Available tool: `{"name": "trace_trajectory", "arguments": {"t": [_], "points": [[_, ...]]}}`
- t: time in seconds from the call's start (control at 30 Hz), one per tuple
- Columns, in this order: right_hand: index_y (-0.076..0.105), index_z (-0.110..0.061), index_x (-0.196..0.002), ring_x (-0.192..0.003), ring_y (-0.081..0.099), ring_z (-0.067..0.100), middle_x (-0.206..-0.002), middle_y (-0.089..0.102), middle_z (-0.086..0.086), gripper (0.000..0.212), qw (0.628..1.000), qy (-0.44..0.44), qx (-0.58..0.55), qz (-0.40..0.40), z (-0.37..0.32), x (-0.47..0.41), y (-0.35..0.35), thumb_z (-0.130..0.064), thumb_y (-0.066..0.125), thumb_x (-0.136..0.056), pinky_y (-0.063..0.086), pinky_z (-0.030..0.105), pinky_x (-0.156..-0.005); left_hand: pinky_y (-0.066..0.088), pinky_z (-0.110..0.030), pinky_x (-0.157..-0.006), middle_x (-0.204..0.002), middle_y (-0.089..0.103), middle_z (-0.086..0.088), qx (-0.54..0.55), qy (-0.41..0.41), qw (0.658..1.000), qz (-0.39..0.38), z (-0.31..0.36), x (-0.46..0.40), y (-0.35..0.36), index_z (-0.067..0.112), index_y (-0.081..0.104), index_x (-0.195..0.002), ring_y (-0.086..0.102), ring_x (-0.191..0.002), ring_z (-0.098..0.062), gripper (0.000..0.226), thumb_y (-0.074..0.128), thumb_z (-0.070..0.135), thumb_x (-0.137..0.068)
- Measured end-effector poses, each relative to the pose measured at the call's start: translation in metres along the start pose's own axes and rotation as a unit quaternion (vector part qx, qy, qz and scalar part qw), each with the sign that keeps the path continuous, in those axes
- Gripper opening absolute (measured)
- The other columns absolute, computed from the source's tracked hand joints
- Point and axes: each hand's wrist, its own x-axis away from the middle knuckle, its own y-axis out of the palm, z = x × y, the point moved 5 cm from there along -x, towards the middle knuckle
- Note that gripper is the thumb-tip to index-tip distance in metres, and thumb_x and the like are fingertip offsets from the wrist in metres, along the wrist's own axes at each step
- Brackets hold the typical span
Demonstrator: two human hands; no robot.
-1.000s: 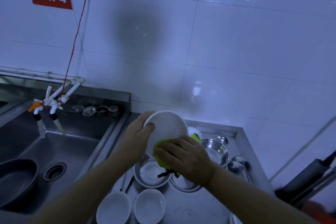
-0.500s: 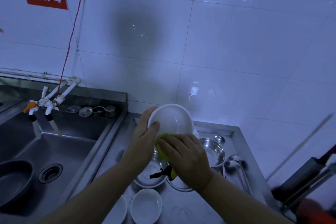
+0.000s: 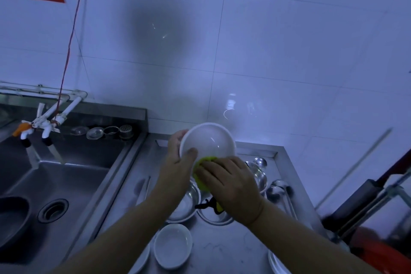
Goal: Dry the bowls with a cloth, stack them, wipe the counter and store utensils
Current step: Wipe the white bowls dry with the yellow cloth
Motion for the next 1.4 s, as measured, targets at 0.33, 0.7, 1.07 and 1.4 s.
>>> {"name": "trace_trajectory", "arguments": {"t": [0.33, 0.7, 1.07, 1.4], "points": [[0.069, -0.011, -0.088, -0.081, 0.066, 0.027, -0.095, 0.071, 0.01, 0.003, 0.968, -0.209, -0.103, -0.093, 0.011, 0.026, -0.013, -0.01, 0.066, -0.089, 0.052, 0.036, -0.074, 0.046, -0.034, -0.078, -0.106, 0.061, -0.004, -0.147, -0.111, 0.926, -0.328, 0.0, -0.02, 0.016, 0.026, 0.06, -0.111, 0.056, -0.096, -0.022, 0.034, 0.049, 0.016, -0.08], [0.058, -0.015, -0.111, -0.084, 0.062, 0.018, -0.101, 0.068, 0.001, 0.043, 0.972, 0.12, -0.1, -0.175, -0.003, 0.039, 0.005, -0.045, 0.064, -0.081, 0.052, 0.033, -0.076, 0.048, -0.01, -0.06, -0.109, 0.057, 0.009, 0.031, -0.067, 0.997, -0.035, -0.05, 0.011, 0.024, 0.04, 0.052, -0.112, 0.058, -0.086, 0.006, 0.027, 0.037, 0.022, -0.098], [0.07, -0.017, -0.094, -0.077, 0.06, 0.018, -0.097, 0.07, 0.0, 0.019, 0.955, 0.147, -0.062, -0.249, 0.018, 0.047, -0.018, -0.014, 0.057, -0.082, 0.05, 0.027, -0.07, 0.045, -0.009, -0.074, -0.113, 0.059, 0.005, -0.036, -0.015, 0.991, -0.125, -0.043, 0.002, 0.046, 0.022, 0.053, -0.121, 0.054, -0.094, 0.007, 0.027, 0.043, 0.014, -0.097], [0.074, -0.01, -0.096, -0.092, 0.067, 0.026, -0.101, 0.072, 0.008, 0.017, 0.948, 0.254, -0.077, -0.178, 0.024, 0.018, -0.006, -0.012, 0.068, -0.08, 0.056, 0.039, -0.08, 0.046, -0.012, -0.086, -0.109, 0.064, 0.018, 0.063, -0.024, 0.99, -0.124, -0.043, 0.006, 0.052, 0.029, 0.056, -0.116, 0.057, -0.105, 0.002, 0.032, 0.038, 0.032, -0.091]]}}
